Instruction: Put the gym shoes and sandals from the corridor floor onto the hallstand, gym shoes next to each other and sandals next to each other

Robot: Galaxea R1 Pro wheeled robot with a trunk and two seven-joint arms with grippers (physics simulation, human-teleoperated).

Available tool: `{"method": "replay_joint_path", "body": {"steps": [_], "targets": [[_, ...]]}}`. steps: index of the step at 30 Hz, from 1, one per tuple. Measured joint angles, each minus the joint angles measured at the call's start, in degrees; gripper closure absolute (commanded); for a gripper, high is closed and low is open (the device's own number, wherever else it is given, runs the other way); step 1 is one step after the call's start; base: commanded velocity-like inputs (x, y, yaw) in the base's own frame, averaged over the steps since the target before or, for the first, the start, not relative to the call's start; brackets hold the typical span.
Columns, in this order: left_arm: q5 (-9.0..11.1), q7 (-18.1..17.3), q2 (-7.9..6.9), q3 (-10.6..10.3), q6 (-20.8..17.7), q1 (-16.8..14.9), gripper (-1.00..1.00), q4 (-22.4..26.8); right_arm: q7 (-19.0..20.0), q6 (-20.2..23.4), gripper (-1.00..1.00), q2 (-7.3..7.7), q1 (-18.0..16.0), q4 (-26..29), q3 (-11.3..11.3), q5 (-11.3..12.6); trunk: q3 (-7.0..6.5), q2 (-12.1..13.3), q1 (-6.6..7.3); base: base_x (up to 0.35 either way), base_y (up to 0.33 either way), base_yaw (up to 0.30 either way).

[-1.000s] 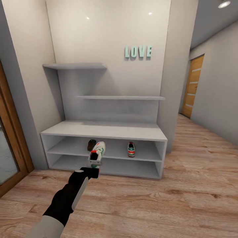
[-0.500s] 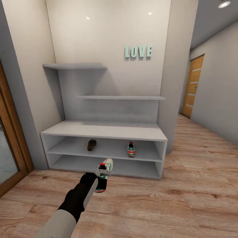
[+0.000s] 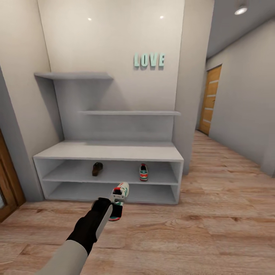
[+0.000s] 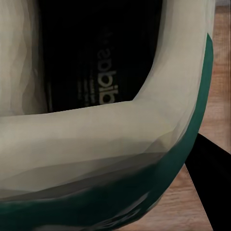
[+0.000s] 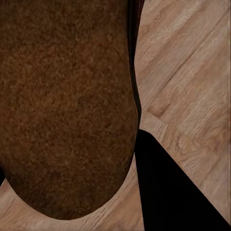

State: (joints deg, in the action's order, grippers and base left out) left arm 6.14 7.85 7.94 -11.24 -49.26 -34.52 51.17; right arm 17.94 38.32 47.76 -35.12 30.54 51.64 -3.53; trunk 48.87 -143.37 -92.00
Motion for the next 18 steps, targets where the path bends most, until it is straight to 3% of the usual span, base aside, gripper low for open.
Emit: {"method": "replay_joint_path", "body": {"steps": [10, 18], "targets": [[-0.4, 1.1, -0.09, 0.2, 0.0, 0.0, 1.0, 0.2, 0.0, 0.0, 1.0, -0.01, 0.0, 0.0, 0.0, 0.0, 0.0, 0.0, 0.0, 0.0, 0.0, -0.044], [0.0, 2.6, -1.13, 0.4, 0.1, 0.0, 1.0, 0.0, 0.0, 0.0, 1.0, -0.07, 0.0, 0.0, 0.0, 0.0, 0.0, 0.0, 0.0, 0.0, 0.0, 0.0]]}}
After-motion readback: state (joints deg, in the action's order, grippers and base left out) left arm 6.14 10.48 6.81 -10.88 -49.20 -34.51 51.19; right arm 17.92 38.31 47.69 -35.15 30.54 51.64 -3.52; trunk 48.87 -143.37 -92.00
